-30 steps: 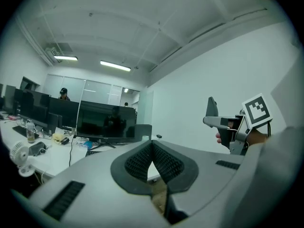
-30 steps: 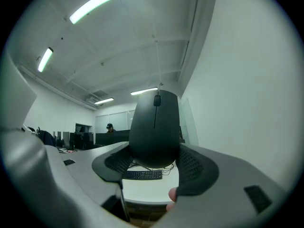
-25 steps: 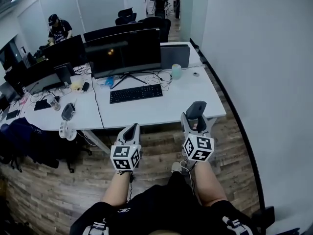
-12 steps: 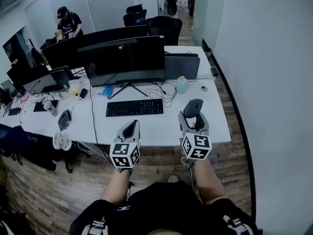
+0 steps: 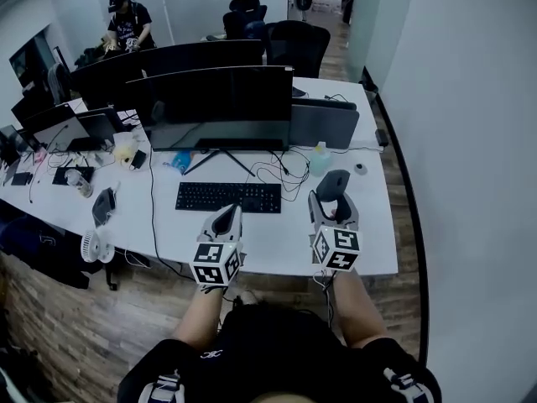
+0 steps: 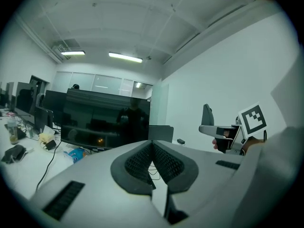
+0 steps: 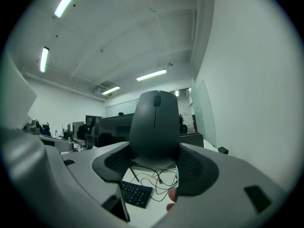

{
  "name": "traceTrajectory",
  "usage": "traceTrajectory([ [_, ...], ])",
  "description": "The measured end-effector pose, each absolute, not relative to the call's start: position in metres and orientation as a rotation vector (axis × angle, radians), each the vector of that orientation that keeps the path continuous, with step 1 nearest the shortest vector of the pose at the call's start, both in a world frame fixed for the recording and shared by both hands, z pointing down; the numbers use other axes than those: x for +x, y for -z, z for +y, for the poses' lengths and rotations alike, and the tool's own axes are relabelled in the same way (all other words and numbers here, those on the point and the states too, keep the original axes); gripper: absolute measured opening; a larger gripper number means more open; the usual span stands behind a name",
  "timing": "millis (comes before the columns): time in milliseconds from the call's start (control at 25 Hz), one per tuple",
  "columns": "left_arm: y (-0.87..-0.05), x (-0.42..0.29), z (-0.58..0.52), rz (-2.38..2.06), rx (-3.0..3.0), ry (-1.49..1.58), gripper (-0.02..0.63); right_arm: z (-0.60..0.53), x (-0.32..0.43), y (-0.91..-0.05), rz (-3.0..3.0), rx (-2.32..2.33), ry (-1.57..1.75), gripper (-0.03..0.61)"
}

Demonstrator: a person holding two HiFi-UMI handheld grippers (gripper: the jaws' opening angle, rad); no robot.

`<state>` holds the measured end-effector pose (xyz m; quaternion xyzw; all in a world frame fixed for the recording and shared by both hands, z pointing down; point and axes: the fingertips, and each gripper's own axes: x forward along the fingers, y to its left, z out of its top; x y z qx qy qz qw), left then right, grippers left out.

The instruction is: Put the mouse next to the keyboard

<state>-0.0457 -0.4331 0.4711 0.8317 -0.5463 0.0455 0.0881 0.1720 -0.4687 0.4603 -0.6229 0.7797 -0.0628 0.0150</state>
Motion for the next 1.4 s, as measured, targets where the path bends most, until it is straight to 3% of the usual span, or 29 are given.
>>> traceTrajectory([
  [440,-0.478,-0.081,-0.506,-1.577,2.484,-0.146,0.012,-0.557,0.152,-0.539,2.450,-2.157,0.337,0.305],
  [920,-0.489,-0.116,-0.524,-1.636,2.425,-0.164,0.012,-0.587,0.153,-0.704,2.576,-2.358,0.820,0.305],
  [1400,-0.494,-0.125,-0.524,-1.674,2.382,-0.174,0.012,-0.584,0.155,-0.778,2.634,-2.432,1.189,0.304],
])
